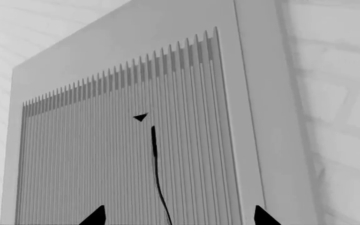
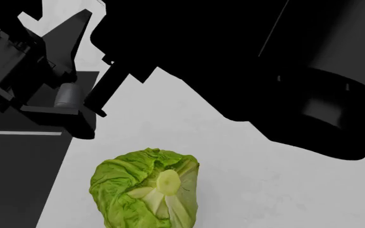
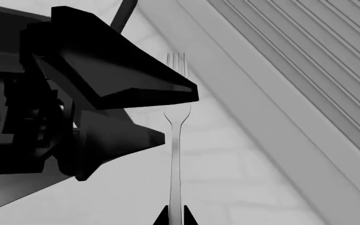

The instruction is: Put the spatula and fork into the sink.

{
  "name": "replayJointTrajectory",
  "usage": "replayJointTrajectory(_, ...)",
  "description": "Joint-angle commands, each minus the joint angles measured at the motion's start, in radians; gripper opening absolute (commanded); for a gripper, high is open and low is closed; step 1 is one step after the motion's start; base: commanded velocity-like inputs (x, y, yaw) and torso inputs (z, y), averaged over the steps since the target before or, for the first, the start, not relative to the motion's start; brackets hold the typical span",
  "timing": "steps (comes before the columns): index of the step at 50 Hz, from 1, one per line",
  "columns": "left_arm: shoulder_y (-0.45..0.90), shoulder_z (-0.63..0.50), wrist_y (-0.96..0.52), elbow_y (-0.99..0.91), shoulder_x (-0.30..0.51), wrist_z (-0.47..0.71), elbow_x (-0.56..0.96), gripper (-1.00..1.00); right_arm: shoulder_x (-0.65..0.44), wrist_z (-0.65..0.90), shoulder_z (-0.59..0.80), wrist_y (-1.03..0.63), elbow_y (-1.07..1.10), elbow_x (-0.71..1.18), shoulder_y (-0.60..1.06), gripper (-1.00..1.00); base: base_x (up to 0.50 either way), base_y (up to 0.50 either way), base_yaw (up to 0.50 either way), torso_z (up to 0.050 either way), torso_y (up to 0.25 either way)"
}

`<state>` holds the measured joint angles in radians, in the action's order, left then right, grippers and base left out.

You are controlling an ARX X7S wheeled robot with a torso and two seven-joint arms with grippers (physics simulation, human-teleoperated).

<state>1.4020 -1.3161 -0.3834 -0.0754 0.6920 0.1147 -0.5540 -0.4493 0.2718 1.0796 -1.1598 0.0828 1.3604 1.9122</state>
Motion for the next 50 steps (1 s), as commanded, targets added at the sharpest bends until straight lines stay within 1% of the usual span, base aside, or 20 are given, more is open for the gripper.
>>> replayJointTrajectory(1,-0.006,0.015,0.002,0.025,-0.020,-0.005,-0.015,1.00,0.017,-0.021,-0.013,0.003,0.013,-0.020,-0.008,-1.00,0.00,0.00,0.00,0.000,0.000)
replayJointTrajectory(21,-0.019,0.034,-0.012,0.030,-0.037,-0.006,0.012,1.00,0.013,-0.019,-0.021,0.010,0.033,-0.002,-0.009,-1.00,0.00,0.00,0.00,0.000,0.000)
replayJointTrajectory(22,-0.019,0.032,-0.006,0.029,-0.034,-0.005,0.010,-1.00,0.013,-0.019,-0.022,0.010,0.034,-0.001,-0.009,-1.00,0.00,0.00,0.00,0.000,0.000)
replayJointTrajectory(26,-0.006,0.032,0.012,0.029,-0.028,-0.015,0.016,-1.00,0.014,-0.023,-0.020,0.012,0.033,-0.003,-0.007,-1.00,0.00,0.00,0.00,0.000,0.000)
replayJointTrajectory(34,-0.004,0.030,0.040,0.042,-0.025,0.012,0.006,-1.00,0.020,-0.027,-0.019,0.010,0.024,-0.001,0.002,-1.00,0.00,0.00,0.00,0.000,0.000)
replayJointTrajectory(42,-0.012,0.035,0.039,0.036,-0.020,0.025,0.005,-1.00,0.020,-0.006,-0.034,-0.015,0.022,0.042,0.020,-1.00,0.00,0.00,0.00,0.000,0.000)
replayJointTrajectory(43,-0.012,0.035,0.039,0.038,-0.019,0.025,0.005,-1.00,0.019,0.012,-0.039,-0.018,0.015,0.045,0.026,1.00,0.00,0.00,0.00,0.000,0.000)
replayJointTrajectory(50,-0.011,0.044,0.034,0.039,-0.011,0.029,0.006,-1.00,-0.005,0.108,-0.065,-0.090,0.022,0.133,0.077,1.00,0.00,0.00,0.00,0.000,0.000)
